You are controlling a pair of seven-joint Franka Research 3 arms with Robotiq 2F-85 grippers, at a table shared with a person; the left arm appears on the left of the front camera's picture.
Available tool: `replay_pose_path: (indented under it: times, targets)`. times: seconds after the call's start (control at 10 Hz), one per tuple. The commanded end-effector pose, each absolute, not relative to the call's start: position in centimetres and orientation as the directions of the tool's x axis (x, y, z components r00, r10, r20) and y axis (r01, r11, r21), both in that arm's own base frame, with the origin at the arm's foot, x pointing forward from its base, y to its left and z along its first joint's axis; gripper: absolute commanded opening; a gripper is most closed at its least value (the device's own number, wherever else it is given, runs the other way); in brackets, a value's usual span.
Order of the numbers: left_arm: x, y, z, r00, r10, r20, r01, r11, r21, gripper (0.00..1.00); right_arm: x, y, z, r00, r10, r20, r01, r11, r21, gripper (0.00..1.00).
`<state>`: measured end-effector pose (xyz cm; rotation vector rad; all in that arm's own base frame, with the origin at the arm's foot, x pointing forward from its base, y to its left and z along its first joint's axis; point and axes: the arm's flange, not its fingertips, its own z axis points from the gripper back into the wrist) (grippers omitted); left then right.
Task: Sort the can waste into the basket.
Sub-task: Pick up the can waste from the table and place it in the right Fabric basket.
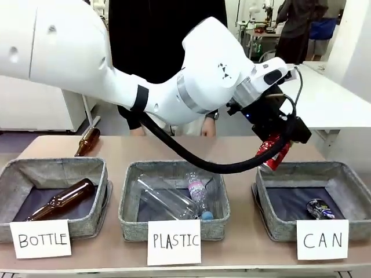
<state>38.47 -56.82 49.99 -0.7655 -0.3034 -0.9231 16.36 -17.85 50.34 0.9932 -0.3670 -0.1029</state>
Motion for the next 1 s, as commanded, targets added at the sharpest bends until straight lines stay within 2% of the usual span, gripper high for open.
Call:
replay_pose_path:
  times: [0.0,0.2,0.4,0.5,0.7,0.9]
  targets:
    - [39.7,-54.7,51.7,0.598,-0.591,0.541,0.800,0.406,-0.441,0.09,16.2,-17.8,51.0,0.922,-0.255,0.289,-0.093,0.580,0.809,1.00]
    - [39.1,-56.2,50.3,0.590,-0.595,0.545,0.804,0.378,-0.458,0.09,16.2,-17.8,51.0,0.922,-0.255,0.289,-0.093,0.580,0.809,1.00]
    - [39.0,-60.6,47.5,0.440,-0.530,0.725,0.898,0.243,-0.367,0.09,16.2,-17.8,51.0,0.922,-0.255,0.289,-0.093,0.580,0.809,1.00]
    - [38.8,-62.8,46.2,0.391,-0.519,0.760,0.920,0.227,-0.319,0.09,16.2,-17.8,51.0,0.922,-0.255,0.289,-0.093,0.580,0.809,1.00]
    - [37.9,-63.8,45.0,0.340,-0.517,0.786,0.940,0.204,-0.272,0.09,16.2,-17.8,51.0,0.922,-0.255,0.289,-0.093,0.580,0.809,1.00]
    - [37.7,-63.3,44.7,0.345,-0.513,0.786,0.938,0.217,-0.270,0.09,16.2,-17.8,51.0,0.922,-0.255,0.289,-0.093,0.580,0.809,1.00]
